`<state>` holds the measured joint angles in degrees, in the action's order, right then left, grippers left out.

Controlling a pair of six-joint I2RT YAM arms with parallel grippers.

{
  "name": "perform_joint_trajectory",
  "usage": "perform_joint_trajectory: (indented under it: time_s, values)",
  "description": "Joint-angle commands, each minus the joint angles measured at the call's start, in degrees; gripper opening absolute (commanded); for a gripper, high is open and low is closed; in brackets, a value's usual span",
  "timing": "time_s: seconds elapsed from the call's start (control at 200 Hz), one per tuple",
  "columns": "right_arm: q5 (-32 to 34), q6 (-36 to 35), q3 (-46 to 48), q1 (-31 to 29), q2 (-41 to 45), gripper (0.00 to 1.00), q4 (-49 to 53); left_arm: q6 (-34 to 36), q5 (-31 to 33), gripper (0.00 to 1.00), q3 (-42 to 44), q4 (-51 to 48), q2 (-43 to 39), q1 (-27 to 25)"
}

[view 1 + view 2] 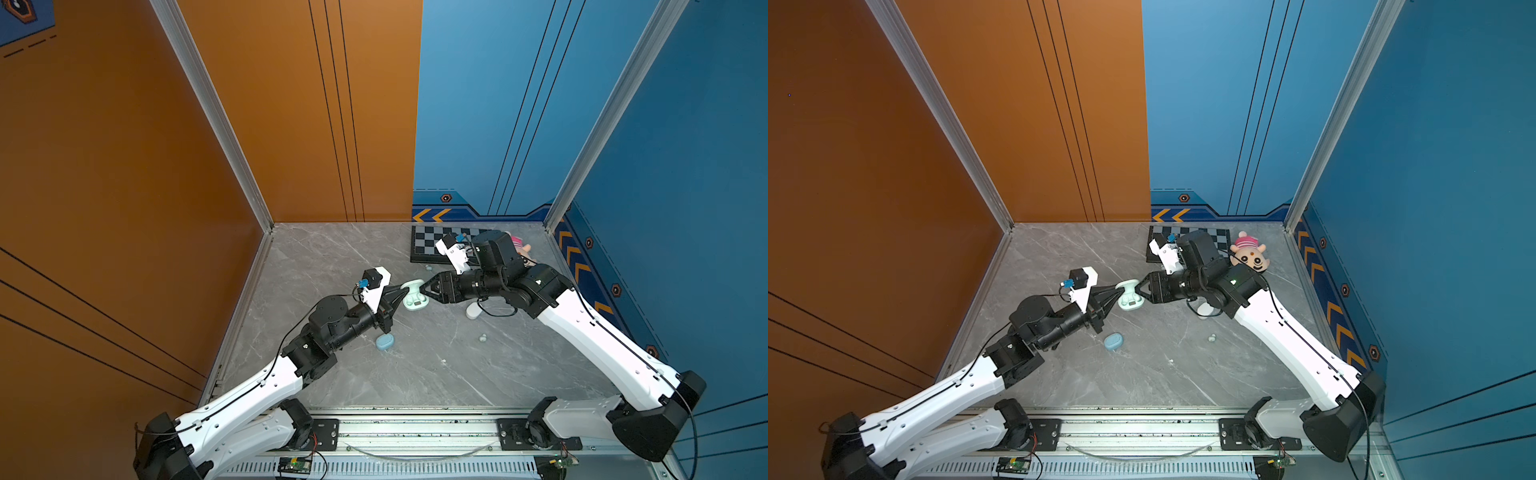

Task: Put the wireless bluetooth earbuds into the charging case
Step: 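Move the right gripper back over the second pale green earbud, then lower the right gripper and close it on the second earbud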

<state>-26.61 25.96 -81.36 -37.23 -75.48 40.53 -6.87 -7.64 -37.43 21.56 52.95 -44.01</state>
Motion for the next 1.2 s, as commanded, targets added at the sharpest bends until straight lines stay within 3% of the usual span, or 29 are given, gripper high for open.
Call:
perform_joint_trajectory:
  time_s: [0.0,0.185,0.325,0.521,0.631,0.696,0.816,0.886,0.991,1.091,1.196]
  values:
    - [3.4,1.2,0.9,0.1,1.4,0.47,0.9,1.0,0.4,0.0,-1.7,2.3,-0.7,-0.7]
    - [0.5,2.5,-0.3,0.6,2.3,0.47,-1.6,1.3,0.9,0.0,-1.3,2.3,-0.8,-0.7]
    - [4.9,7.1,0.6,2.7,5.0,0.45,-1.3,1.2,1.2,0.0,-0.4,2.3,-1.2,-0.7]
    - [18.8,18.0,11.0,10.3,12.3,0.42,7.1,0.3,2.0,0.0,2.2,2.9,-2.2,-0.8]
    - [18.7,26.0,20.3,16.8,16.4,0.4,8.2,0.1,1.9,0.0,3.6,2.9,-2.7,-0.9]
    - [18.7,26.2,24.1,19.0,17.2,0.39,8.1,0.1,2.1,0.0,4.2,2.9,-3.0,-1.1]
    - [17.7,8.3,23.6,19.5,12.4,0.38,8.4,0.3,2.6,0.0,5.0,2.9,-3.9,-1.0]
    - [16.2,-8.1,20.8,19.1,7.8,0.38,9.6,0.4,2.8,0.0,5.5,2.9,-4.3,-1.0]
    - [20.6,-30.8,17.9,16.4,3.6,0.41,12.0,0.3,3.1,0.0,6.3,2.9,-5.0,-1.0]
    - [25.1,-51.4,21.6,14.2,3.1,0.41,10.3,0.2,3.4,0.0,6.7,2.9,-5.4,-1.1]
    - [21.0,-69.8,27.9,13.6,3.3,0.4,9.9,0.1,3.7,0.0,6.9,2.9,-6.2,-1.1]
